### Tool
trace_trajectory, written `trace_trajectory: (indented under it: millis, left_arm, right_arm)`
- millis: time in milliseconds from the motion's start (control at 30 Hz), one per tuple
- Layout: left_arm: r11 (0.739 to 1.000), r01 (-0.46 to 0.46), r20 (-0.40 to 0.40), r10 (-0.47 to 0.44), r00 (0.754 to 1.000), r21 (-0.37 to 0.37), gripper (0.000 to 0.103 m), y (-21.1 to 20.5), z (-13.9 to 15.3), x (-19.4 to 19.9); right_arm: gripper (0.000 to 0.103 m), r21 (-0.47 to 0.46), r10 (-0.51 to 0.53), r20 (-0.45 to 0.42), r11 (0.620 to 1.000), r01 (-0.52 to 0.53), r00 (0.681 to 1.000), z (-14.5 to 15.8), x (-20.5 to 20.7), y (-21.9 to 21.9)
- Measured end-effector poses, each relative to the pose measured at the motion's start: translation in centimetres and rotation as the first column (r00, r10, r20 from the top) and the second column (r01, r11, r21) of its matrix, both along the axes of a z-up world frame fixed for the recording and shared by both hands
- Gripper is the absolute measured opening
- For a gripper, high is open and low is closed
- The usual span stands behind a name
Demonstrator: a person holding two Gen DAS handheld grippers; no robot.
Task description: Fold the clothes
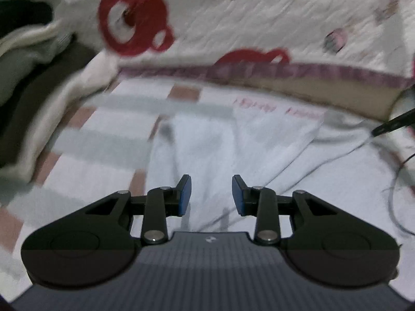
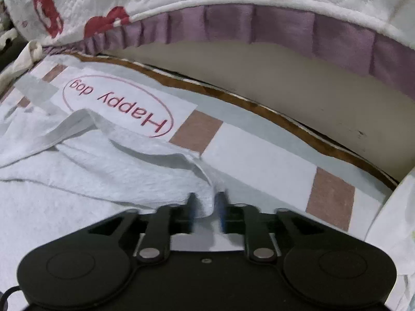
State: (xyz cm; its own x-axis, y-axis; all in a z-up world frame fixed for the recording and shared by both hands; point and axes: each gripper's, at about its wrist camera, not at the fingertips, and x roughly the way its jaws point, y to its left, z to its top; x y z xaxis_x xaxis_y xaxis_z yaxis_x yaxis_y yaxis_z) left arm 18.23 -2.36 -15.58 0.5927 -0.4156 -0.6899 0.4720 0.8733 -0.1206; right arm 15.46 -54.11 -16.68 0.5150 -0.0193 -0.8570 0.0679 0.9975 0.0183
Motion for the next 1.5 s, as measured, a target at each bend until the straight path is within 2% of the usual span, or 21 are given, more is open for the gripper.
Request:
trace_trajectory:
  millis: [233,333,400,533,600,633,667,700,733,767,833,867,967,1067,1100,1167,1267,1333,1367,1400,1500]
  left_arm:
    - [0.993,0.112,0.016,-0.113,0.994,0.023,0.033,-2.1,-1.6,1.3]
    - [0.992,0.123,-0.048,-0.122,0.991,0.017,0.036,-1.9,-2.7,1.6]
    - [0.991,0.132,-0.091,-0.132,0.987,-0.004,0.048,-1.7,-3.0,1.7]
    - [0.989,0.144,-0.109,-0.145,0.983,-0.013,0.055,-1.9,-3.0,1.4]
    - [0.990,0.142,-0.120,-0.143,0.982,-0.018,0.046,-1.8,-3.1,1.5]
    - [0.989,0.144,-0.128,-0.146,0.981,-0.025,0.036,-1.8,-3.1,1.5]
    - [0.988,0.148,-0.138,-0.151,0.979,-0.033,0.011,-1.8,-3.1,1.6]
    - [0.988,0.148,-0.141,-0.152,0.978,-0.036,0.007,-1.8,-3.1,1.6]
    - [0.989,0.145,-0.138,-0.149,0.979,-0.037,0.006,-1.8,-2.9,1.6]
    - [0.989,0.142,-0.129,-0.146,0.981,-0.039,0.003,-1.8,-2.8,1.5]
    - [0.993,0.105,-0.081,-0.108,0.991,-0.047,0.002,-1.4,-1.7,0.7]
    - [0.996,0.066,-0.047,-0.069,0.997,-0.065,0.002,-0.9,-0.9,0.0]
    - [0.992,-0.037,-0.016,0.035,0.999,-0.120,0.002,0.9,0.9,-1.3]
    - [0.999,-0.029,-0.042,0.027,0.999,-0.041,0.003,0.9,0.7,-1.4]
    - [1.000,-0.009,-0.063,0.011,0.998,0.025,0.004,0.2,0.0,-1.4]
    - [0.994,0.033,-0.084,-0.024,0.996,0.105,0.006,-0.7,-0.9,-1.8]
    - [0.993,0.063,-0.018,-0.062,0.998,0.100,0.007,-0.9,-0.2,-2.0]
    - [0.992,0.097,0.025,-0.100,0.995,0.084,0.015,-0.8,0.4,-2.0]
    - [0.987,0.133,0.042,-0.137,0.990,0.093,0.024,-0.9,0.5,-2.2]
    - [0.978,0.174,0.057,-0.181,0.982,0.116,0.031,-1.1,0.5,-2.5]
    - [0.932,0.283,0.104,-0.312,0.944,0.225,0.034,-2.5,0.1,-3.7]
  right_arm:
    - [0.040,0.034,0.031,0.035,0.999,-0.032,0.999,-0.7,0.6,-0.1]
    - [0.041,0.050,0.025,0.042,0.998,-0.027,0.999,-1.0,0.9,-0.2]
    - [0.044,0.061,0.021,0.046,0.998,-0.024,0.999,-1.3,1.0,-0.3]
    - [0.048,0.156,-0.077,0.026,0.985,0.072,0.997,-2.2,1.9,-1.6]
    - [0.048,0.201,-0.133,0.026,0.972,0.125,0.991,-2.6,2.2,-2.3]
    - [0.048,0.219,-0.155,0.029,0.965,0.145,0.987,-2.7,2.3,-2.5]
    - [0.048,0.237,-0.177,0.032,0.958,0.164,0.984,-2.8,2.4,-2.8]
    - [0.048,0.255,-0.199,0.035,0.949,0.184,0.979,-2.9,2.5,-3.0]
    - [0.033,0.273,-0.221,0.037,0.940,0.203,0.975,-3.1,2.5,-3.3]
    - [0.004,0.278,-0.232,0.044,0.937,0.211,0.972,-3.0,2.6,-3.4]
    - [0.004,0.193,-0.177,0.103,0.969,0.155,0.979,-1.5,2.7,-2.5]
    - [0.004,0.135,-0.131,0.169,0.985,0.109,0.977,0.3,1.9,-1.6]
    - [0.003,-0.041,0.012,0.330,0.999,0.002,0.944,5.2,-0.6,0.7]
    - [0.003,-0.050,-0.069,0.283,0.995,0.087,0.957,4.1,-1.8,-0.4]
    - [0.003,-0.046,-0.119,0.185,0.990,0.130,0.975,2.2,-1.3,-1.2]
    - [0.001,-0.081,-0.139,0.094,0.986,0.146,0.986,-0.2,-1.1,-1.6]
    - [0.001,-0.078,-0.134,0.108,0.987,0.143,0.985,0.0,-1.0,-1.9]
    - [0.001,-0.059,-0.150,0.119,0.986,0.158,0.981,0.1,-0.8,-2.0]
    - [0.001,-0.050,-0.159,0.120,0.985,0.166,0.980,0.1,-0.6,-2.1]
    - [0.001,-0.045,-0.166,0.119,0.984,0.172,0.979,0.1,-0.4,-2.1]
    - [0.001,-0.065,-0.156,0.104,0.985,0.163,0.982,-0.3,-0.2,-2.0]
